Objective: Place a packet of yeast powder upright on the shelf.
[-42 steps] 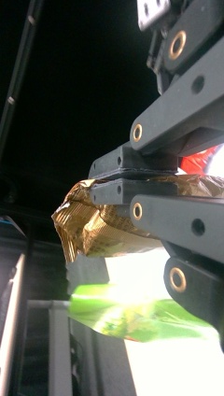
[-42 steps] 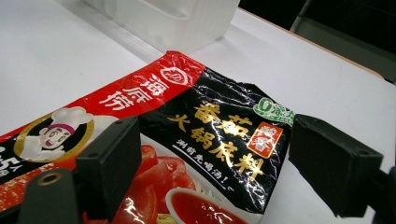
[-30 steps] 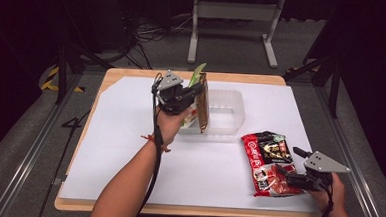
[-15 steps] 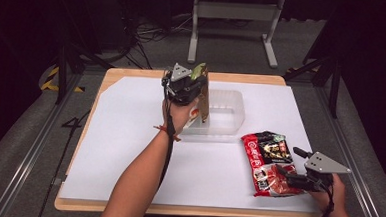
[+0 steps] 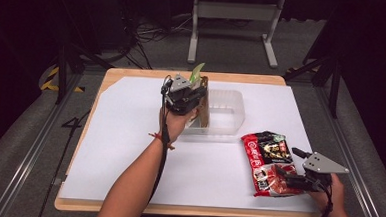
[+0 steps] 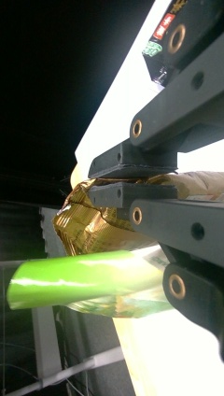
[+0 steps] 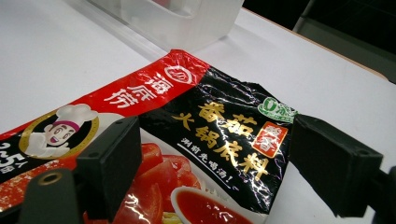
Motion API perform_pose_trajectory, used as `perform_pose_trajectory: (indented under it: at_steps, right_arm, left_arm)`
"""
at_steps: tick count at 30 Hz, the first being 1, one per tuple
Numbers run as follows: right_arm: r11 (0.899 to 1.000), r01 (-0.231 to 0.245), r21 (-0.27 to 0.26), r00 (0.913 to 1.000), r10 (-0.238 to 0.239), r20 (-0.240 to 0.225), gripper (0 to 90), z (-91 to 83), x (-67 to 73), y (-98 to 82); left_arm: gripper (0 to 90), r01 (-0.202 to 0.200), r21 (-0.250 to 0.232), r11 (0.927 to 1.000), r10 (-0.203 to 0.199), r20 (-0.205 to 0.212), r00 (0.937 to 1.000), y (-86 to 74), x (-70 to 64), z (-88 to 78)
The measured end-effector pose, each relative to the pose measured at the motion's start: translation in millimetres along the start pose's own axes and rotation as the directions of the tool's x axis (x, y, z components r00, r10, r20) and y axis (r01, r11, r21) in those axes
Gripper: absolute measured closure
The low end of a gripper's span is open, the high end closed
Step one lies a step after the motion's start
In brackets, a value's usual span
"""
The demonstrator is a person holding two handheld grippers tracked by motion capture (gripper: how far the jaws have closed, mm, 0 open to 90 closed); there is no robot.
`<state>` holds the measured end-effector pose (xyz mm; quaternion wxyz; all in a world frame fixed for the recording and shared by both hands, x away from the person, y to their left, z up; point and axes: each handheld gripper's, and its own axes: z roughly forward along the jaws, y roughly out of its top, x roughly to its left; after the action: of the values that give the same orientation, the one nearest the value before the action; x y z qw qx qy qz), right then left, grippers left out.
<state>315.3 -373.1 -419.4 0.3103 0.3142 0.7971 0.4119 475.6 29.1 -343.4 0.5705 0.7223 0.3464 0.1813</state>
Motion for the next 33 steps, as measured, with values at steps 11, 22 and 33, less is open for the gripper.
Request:
perform_pose_trajectory:
  at_steps: [11,22,33]
  right_arm:
    - [1.0,0.004,0.011,1.0,-0.004,-0.005,18.0,1.3,1.0,-0.5]
    - [1.0,0.004,0.014,0.9999,-0.004,-0.012,18.0,2.2,1.8,-0.6]
    - [1.0,0.008,0.019,0.9998,-0.007,-0.018,18.0,3.5,3.2,-1.1]
  left_arm:
    - [84.7,-0.033,0.013,0.9994,0.033,0.022,0.9992,-5.7,-2.5,-4.1]
    - [84.8,-0.069,0.036,0.9969,0.068,0.028,0.9973,-7.8,-5.4,-4.6]
    - [84.8,-0.079,0.043,0.996,0.078,0.011,0.9969,-10.5,-3.2,-7.8]
